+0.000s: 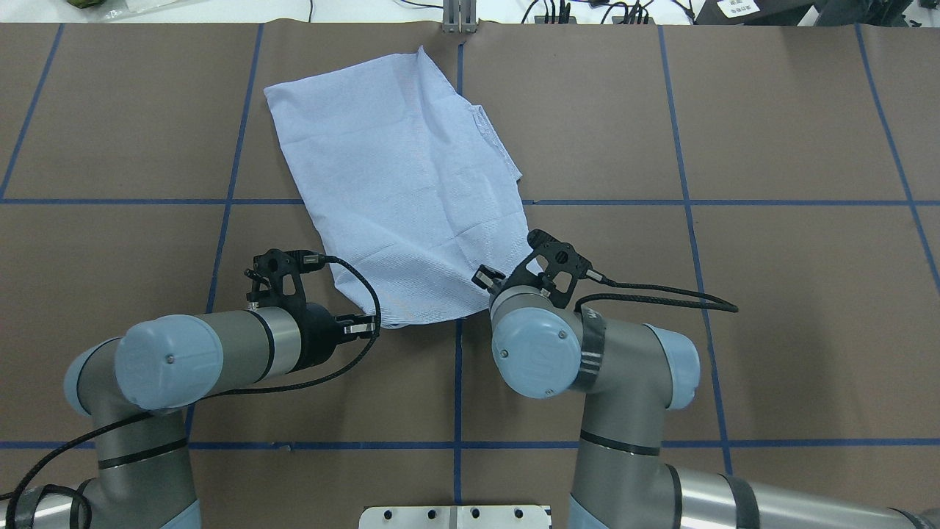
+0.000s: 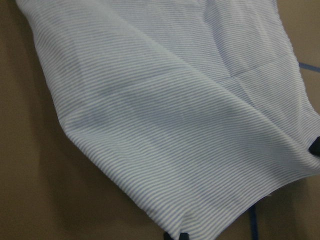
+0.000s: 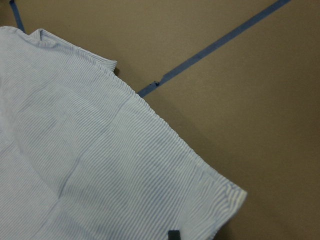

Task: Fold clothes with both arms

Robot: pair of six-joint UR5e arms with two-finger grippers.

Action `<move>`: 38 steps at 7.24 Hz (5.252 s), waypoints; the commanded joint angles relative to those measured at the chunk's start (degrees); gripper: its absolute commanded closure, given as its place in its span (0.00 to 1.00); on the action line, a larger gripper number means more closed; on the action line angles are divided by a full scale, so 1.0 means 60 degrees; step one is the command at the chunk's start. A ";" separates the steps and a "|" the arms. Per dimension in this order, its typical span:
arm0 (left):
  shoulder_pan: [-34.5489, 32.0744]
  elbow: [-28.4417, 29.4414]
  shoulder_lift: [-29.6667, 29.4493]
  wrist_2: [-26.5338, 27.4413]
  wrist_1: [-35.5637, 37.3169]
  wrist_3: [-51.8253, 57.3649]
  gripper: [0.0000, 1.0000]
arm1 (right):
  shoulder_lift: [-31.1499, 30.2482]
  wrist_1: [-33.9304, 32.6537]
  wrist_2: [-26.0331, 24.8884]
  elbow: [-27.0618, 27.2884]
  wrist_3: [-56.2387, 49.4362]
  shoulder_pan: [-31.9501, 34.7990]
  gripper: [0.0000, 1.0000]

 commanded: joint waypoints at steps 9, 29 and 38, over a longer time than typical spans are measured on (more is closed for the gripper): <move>-0.0396 -0.2756 -0.0314 -0.0608 0.3571 0.0477 1.00 | 0.0481 -0.3675 -0.1441 0.2913 -0.0568 -0.1008 1.00; -0.4515 -0.2228 0.1566 -0.3098 0.3225 0.7563 0.00 | 0.0054 -0.2952 0.6213 0.1609 -0.9024 0.5377 0.00; -1.2221 0.1304 0.4313 -0.6131 0.3498 1.8132 0.00 | -0.7406 -0.2401 0.9765 0.1354 -1.9965 1.2283 0.00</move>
